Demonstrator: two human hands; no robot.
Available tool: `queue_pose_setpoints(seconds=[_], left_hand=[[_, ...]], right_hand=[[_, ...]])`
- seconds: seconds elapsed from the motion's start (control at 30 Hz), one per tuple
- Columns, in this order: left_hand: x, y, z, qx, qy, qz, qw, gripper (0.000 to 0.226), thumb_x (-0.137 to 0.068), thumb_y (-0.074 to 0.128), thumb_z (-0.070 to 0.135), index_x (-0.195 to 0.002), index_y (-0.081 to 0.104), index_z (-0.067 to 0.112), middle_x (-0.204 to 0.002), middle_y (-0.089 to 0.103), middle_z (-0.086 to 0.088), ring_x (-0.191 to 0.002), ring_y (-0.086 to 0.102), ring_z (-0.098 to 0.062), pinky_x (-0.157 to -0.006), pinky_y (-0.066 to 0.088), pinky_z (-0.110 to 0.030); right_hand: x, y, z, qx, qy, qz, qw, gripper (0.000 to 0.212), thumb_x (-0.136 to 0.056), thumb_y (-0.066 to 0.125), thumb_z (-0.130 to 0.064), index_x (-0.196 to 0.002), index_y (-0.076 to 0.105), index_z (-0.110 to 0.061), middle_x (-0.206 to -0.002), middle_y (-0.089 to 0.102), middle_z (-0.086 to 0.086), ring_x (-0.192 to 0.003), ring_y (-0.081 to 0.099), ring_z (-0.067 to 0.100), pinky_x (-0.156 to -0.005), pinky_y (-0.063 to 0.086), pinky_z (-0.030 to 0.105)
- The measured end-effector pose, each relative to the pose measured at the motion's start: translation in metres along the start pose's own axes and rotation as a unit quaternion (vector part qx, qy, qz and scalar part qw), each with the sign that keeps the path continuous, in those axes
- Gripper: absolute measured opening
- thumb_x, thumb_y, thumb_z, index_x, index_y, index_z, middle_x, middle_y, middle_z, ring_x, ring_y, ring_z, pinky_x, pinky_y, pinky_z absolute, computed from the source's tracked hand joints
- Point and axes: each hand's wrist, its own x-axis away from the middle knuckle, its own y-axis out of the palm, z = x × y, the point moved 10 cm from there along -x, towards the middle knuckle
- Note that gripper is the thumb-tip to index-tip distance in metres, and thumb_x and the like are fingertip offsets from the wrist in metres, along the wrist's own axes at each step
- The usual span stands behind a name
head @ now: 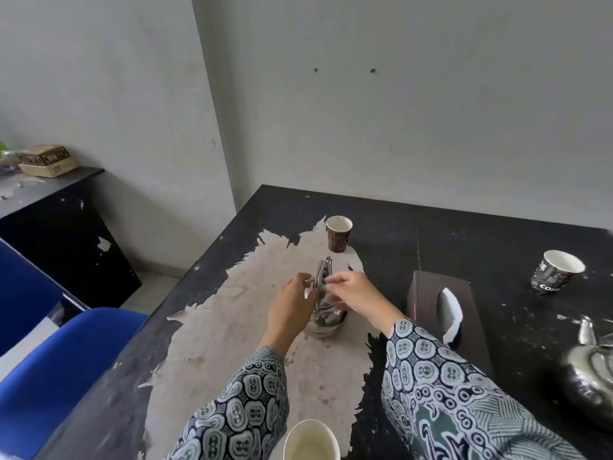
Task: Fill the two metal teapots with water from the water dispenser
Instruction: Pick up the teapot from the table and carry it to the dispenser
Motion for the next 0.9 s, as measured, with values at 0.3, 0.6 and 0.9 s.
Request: queue_pose_setpoints(seconds=[0.3, 0.6, 0.9], left_hand=[[-0.008, 0.014, -0.011, 0.067, 0.009, -0.009, 0.998, 0.016, -0.092, 0.051, 0.017, -0.104, 0.062, 0.013, -0.083, 0.063, 0.003, -0.082, 0.062, -0.022, -0.069, 0.046, -0.034], [0.028, -0.030, 0.004, 0.023, 0.063, 0.001, 0.998, 0.014, -0.089, 0.058, 0.028, -0.100, 0.068, 0.026, -0.085, 0.071, 0.008, -0.076, 0.064, -0.008, -0.070, 0.052, -0.029], [0.113, -0.164, 0.054, -0.056, 0.147, 0.186, 0.970, 0.030, -0.089, 0.053, 0.017, -0.119, 0.049, 0.018, -0.118, 0.057, 0.002, -0.105, 0.053, -0.015, -0.081, 0.048, -0.027]], right_hand=[[-0.031, 0.024, 0.005, -0.123, 0.046, 0.046, 0.990, 0.010, -0.089, 0.051, -0.015, -0.089, 0.059, -0.009, -0.081, 0.053, 0.008, -0.065, 0.046, 0.013, -0.065, 0.041, 0.031], [0.007, 0.029, -0.022, -0.093, 0.022, 0.028, 0.995, 0.020, -0.092, 0.045, -0.013, -0.086, 0.064, -0.019, -0.110, 0.068, 0.008, -0.088, 0.053, 0.014, -0.056, 0.036, 0.022], [0.109, 0.036, -0.121, 0.022, -0.115, -0.061, 0.991, 0.028, -0.095, 0.042, -0.022, -0.093, 0.066, -0.007, -0.079, 0.065, 0.001, -0.070, 0.059, 0.008, -0.061, 0.042, 0.018]])
